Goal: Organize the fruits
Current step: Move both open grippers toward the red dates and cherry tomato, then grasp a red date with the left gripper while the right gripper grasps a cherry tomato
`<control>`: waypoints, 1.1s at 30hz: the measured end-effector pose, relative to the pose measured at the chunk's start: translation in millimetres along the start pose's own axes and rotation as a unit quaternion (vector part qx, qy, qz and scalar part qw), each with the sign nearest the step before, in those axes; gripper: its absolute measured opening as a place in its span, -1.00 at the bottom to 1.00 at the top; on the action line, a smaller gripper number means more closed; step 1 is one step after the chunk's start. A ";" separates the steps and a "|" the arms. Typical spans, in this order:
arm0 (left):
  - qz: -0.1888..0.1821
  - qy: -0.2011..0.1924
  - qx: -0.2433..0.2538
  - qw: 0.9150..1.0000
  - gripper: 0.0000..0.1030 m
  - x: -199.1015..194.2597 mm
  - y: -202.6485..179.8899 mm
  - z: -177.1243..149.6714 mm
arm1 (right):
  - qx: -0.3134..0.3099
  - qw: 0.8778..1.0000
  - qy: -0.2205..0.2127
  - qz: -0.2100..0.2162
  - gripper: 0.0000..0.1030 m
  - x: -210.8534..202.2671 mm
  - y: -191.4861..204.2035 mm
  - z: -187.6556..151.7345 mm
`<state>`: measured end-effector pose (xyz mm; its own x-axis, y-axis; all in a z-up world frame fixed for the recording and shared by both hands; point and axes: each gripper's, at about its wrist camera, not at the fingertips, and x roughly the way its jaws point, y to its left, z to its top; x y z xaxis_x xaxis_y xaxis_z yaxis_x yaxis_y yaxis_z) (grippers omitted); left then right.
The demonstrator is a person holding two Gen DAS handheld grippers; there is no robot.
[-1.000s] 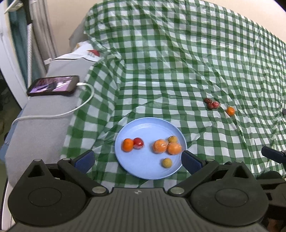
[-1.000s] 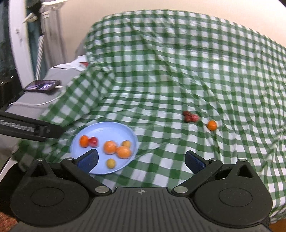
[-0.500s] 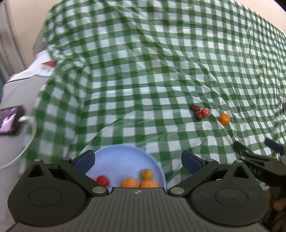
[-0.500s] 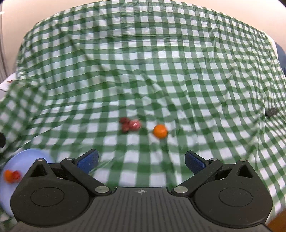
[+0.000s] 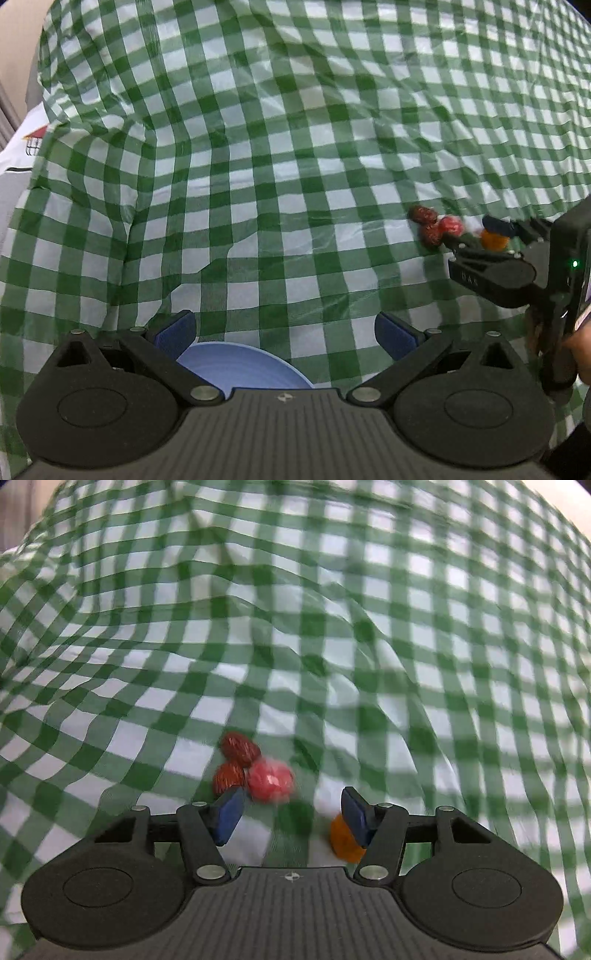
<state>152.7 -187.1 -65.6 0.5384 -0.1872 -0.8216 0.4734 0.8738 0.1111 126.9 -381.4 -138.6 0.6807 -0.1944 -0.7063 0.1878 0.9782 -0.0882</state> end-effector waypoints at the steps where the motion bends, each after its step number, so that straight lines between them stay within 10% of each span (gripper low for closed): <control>1: 0.001 0.003 0.000 1.000 0.99 4.0 0.0 1.3 | -0.003 1.000 -0.002 0.003 0.05 2.9 1.1 0.3; 4: 0.002 0.005 0.002 1.000 0.99 14.8 -1.9 7.4 | 0.011 0.999 0.015 0.038 -0.36 13.8 -1.8 4.8; 9: -0.003 -0.002 0.006 1.000 0.99 23.4 -13.2 19.9 | -0.023 0.999 0.017 0.030 -0.40 3.7 4.9 4.5; 19: -0.039 -0.023 0.032 0.998 0.99 38.8 -57.6 34.9 | 0.185 0.981 0.009 -0.058 -0.39 -89.1 -24.0 -54.5; 33: -0.095 -0.009 0.054 0.994 0.99 87.1 -111.1 45.3 | 0.187 0.977 0.006 -0.100 -0.33 -68.5 -41.3 -87.0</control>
<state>178.6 -320.8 -124.2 0.4439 -0.3540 -0.8232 0.6395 0.7687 0.0143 10.9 -402.2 -147.7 0.5950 -0.3764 -0.7102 0.5644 0.8247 0.0357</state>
